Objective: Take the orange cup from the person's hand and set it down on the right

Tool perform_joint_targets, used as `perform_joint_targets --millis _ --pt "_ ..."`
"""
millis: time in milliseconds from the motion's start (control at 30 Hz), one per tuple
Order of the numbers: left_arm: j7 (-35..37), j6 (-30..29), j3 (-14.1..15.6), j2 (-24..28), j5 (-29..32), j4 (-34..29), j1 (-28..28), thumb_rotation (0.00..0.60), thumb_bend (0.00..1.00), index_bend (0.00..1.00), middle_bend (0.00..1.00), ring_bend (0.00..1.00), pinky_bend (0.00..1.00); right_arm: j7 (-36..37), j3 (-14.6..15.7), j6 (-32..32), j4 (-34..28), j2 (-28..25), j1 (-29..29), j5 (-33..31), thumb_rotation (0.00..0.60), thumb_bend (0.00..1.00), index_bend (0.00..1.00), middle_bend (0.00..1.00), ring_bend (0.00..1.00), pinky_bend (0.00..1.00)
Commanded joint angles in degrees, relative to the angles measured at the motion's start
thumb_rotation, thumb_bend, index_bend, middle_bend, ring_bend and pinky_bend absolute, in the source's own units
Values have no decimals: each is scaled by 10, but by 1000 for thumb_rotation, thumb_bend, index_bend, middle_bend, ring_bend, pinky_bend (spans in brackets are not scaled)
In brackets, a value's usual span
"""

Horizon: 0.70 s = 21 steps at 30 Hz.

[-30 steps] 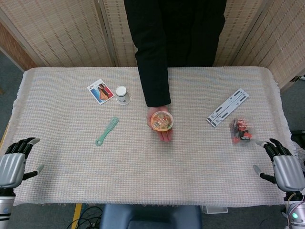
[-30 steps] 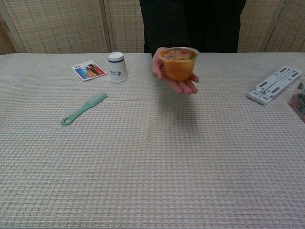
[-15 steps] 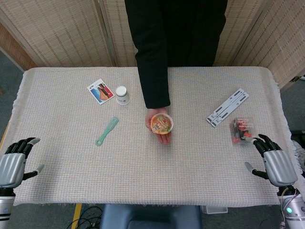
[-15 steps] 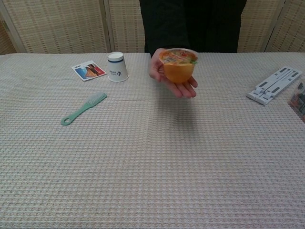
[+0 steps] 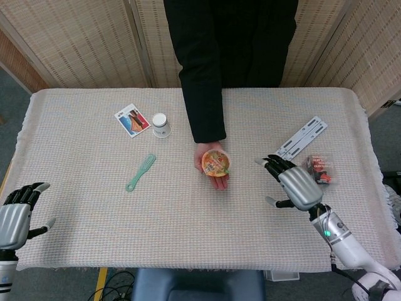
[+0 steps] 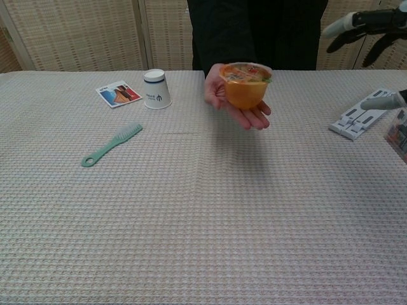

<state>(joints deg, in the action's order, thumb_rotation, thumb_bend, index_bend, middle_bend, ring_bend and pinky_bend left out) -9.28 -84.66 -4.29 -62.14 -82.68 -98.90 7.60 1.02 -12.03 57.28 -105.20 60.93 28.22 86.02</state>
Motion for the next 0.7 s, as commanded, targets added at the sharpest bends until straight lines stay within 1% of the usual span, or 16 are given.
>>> perform_joint_targets --millis 33,167,300,433,567,633,700 --pt "1 1 2 2 2 1 -2 600 220 221 228 201 239 5 -33 -68 7 30 72 -32 600 201 0 69 10 123" --pt "3 -1 2 6 4 1 -5 600 219 221 228 201 239 -14 -48 -113 26 57 125 -60 600 200 0 58 0 95" --pt "7 -6 5 6 3 3 -10 600 220 221 228 201 239 -33 -59 -149 63 90 171 -102 600 200 0 58 0 93" --pt "9 -3 7 7 8 5 -13 600 220 222 228 201 239 -62 -59 -162 106 129 203 -139 600 200 0 58 0 93" --pt "13 -5 6 9 9 7 -16 600 220 222 228 201 239 -71 -58 -182 136 155 230 -174 600 200 0 58 0 93" --pt "16 -8 6 10 9 8 -18 600 220 222 228 201 240 -80 -57 -182 148 168 241 -187 600 205 0 60 0 93" --pt "18 -9 7 11 10 10 -20 600 220 224 228 201 240 -91 -56 -171 156 182 248 -194 600 238 1 86 11 101"
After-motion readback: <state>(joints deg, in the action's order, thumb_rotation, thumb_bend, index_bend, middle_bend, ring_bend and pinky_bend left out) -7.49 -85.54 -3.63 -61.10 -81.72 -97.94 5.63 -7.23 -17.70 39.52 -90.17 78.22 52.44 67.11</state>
